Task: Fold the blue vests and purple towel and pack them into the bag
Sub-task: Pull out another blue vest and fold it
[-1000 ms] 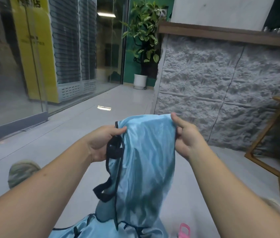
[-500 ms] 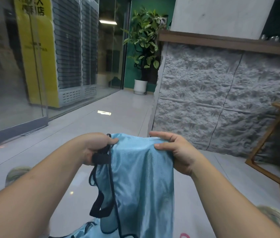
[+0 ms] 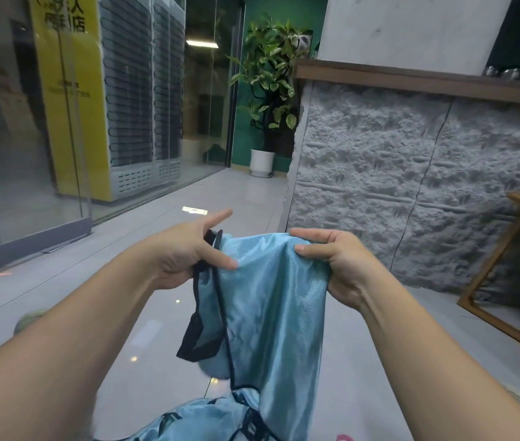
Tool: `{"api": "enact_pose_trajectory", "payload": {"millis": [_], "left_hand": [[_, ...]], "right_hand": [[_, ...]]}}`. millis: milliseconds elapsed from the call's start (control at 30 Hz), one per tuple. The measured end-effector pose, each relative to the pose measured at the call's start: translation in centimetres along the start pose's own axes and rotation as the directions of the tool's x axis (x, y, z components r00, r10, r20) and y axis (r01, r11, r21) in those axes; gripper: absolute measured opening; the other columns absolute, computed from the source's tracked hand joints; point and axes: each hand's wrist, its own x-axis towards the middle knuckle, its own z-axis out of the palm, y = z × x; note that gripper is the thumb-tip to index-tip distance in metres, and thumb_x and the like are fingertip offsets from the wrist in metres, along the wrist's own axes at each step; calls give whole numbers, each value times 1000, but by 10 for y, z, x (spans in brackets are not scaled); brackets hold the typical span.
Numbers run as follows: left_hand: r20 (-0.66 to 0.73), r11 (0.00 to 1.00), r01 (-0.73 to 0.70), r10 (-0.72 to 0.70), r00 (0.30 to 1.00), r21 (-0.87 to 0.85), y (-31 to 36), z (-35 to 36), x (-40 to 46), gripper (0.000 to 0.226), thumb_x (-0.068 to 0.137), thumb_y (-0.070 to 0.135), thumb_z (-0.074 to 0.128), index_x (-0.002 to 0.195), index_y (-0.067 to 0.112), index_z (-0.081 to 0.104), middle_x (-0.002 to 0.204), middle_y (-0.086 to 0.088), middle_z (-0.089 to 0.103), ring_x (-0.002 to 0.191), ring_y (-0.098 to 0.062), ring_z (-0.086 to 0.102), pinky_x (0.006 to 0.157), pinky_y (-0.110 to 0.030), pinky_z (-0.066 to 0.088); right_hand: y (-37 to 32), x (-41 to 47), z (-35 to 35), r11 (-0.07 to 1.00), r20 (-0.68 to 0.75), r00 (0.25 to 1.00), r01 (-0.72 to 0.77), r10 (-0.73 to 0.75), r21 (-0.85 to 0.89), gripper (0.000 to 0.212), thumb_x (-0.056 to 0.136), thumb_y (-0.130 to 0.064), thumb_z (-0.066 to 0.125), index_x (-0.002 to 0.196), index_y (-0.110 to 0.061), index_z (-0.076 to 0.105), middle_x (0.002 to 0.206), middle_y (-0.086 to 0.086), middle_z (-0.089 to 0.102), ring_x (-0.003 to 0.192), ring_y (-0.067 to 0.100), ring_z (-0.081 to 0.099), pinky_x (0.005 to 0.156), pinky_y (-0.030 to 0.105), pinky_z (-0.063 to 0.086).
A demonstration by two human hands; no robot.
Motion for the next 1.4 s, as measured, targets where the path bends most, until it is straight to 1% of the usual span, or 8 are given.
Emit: {"api": "enact_pose_trajectory", "payload": {"millis": [233,367,533,667,900,1100,1267,1400], "left_hand": [[-151,858,-42,138,979,512,15,5,-3,54,77,-14,71,115,24,72,105,-11,72,84,-25,70,68,-34,57],[-139,635,-63,264,954,770,22,-1,-7,41,83,1,62,102,34,77,91,3,77,77,-25,70,67,-40,60],[-103,349,-5,291,951,937,24,-5,-5,24,92,8,55,98,28,68,96,2,69,88,-22,65,75,-37,58],[-61,308,-20,252,966,951,29,-10,-9,17,96,14,57,84,21,67,88,-5,66,83,-28,63,66,-36,52],[-148,989,30,-8,989,143,21,-19,-19,38,62,21,75,96,3,71,89,-22,70,78,-32,66,72,-38,52],[-55,929,117,-145,988,-351,-16,-14,-9,23,79,25,71,90,5,74,86,-12,75,73,-27,73,73,-34,62],[-268,818,-145,-11,963,-556,-88,-37,2,31,103,34,56,85,13,70,91,-15,65,75,-19,67,72,-29,60],[-245,856,48,-201,948,-515,-149,-47,6,129,35,90,79,126,-1,64,128,-22,70,113,-34,70,103,-47,55]], "right_hand": [[-19,-4,-7,899,131,991,26,35,-436,49,79,26,69,120,-2,72,112,25,75,100,37,76,85,40,63],[-21,-3,-1,598,94,995,101,-44,-795,48,78,10,79,118,-16,78,114,7,76,102,24,74,93,34,60],[-23,-4,9,294,127,986,152,-105,-943,16,83,-7,77,91,-19,84,74,-1,74,66,14,63,62,30,55],[-18,0,2,333,88,987,128,-132,-934,16,87,-15,78,76,-4,74,60,0,47,58,15,39,55,28,32],[-11,-1,-11,886,153,987,112,-47,-450,17,103,-5,60,105,-7,76,105,6,80,95,17,75,82,26,56],[7,5,-3,956,49,998,53,-40,-289,22,107,-12,56,117,-2,73,107,14,79,89,24,76,75,34,63],[19,10,9,999,-93,996,-17,14,-40,22,107,-12,54,114,1,71,105,21,78,84,32,78,68,41,65],[30,14,4,994,-245,964,-103,107,30,19,107,-10,56,112,5,67,91,21,79,73,33,77,59,40,63]]}}
